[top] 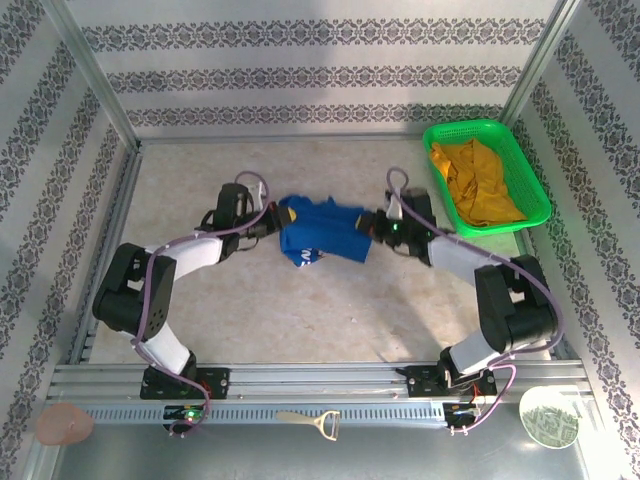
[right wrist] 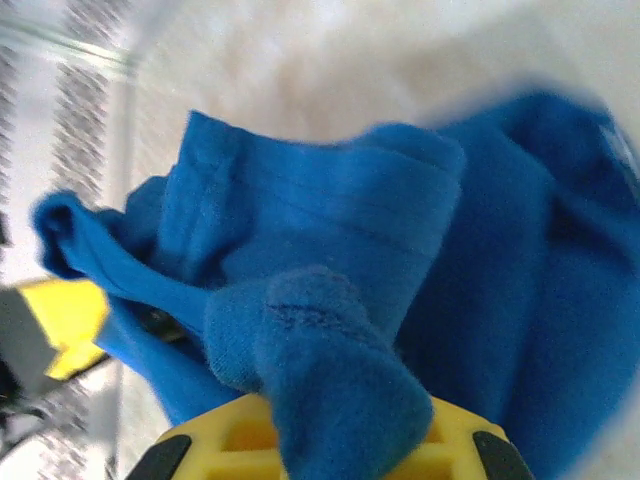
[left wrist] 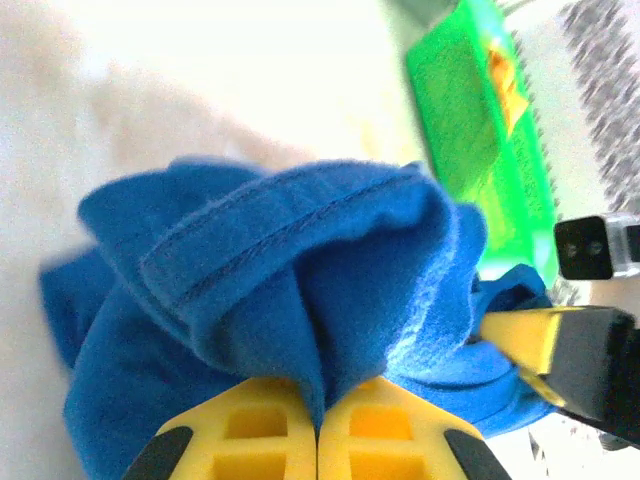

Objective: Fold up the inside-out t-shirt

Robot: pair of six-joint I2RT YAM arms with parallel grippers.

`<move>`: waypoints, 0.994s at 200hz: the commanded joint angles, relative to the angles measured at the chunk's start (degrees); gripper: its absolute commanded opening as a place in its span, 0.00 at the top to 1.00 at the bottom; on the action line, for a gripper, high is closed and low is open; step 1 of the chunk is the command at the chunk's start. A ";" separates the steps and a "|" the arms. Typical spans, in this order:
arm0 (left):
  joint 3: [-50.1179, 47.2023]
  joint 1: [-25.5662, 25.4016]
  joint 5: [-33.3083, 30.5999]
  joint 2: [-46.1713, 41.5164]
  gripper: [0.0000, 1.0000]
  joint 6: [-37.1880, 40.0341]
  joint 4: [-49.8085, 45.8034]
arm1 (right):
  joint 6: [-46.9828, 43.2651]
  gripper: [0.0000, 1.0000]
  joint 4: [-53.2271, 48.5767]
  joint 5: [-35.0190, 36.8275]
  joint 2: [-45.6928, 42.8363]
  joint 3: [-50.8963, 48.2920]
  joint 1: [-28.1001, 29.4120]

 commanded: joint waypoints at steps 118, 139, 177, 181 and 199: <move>35.99 2.71 0.50 14.18 1.00 5.23 -6.24 | -7.89 1.00 -9.39 9.13 12.01 37.25 -4.05; 47.14 4.31 1.54 20.28 1.00 7.91 -11.10 | -9.52 1.00 -11.52 10.37 18.20 48.37 -4.76; 56.66 5.10 2.25 24.98 1.00 12.09 -14.90 | -13.30 1.00 -13.87 11.48 23.75 59.65 -5.17; 56.33 5.10 2.31 25.04 1.00 12.44 -14.77 | -13.41 1.00 -13.34 11.44 23.86 59.22 -5.15; 51.02 5.08 3.05 24.52 1.00 12.46 -10.75 | -14.73 1.00 -9.65 12.03 22.34 52.27 -4.31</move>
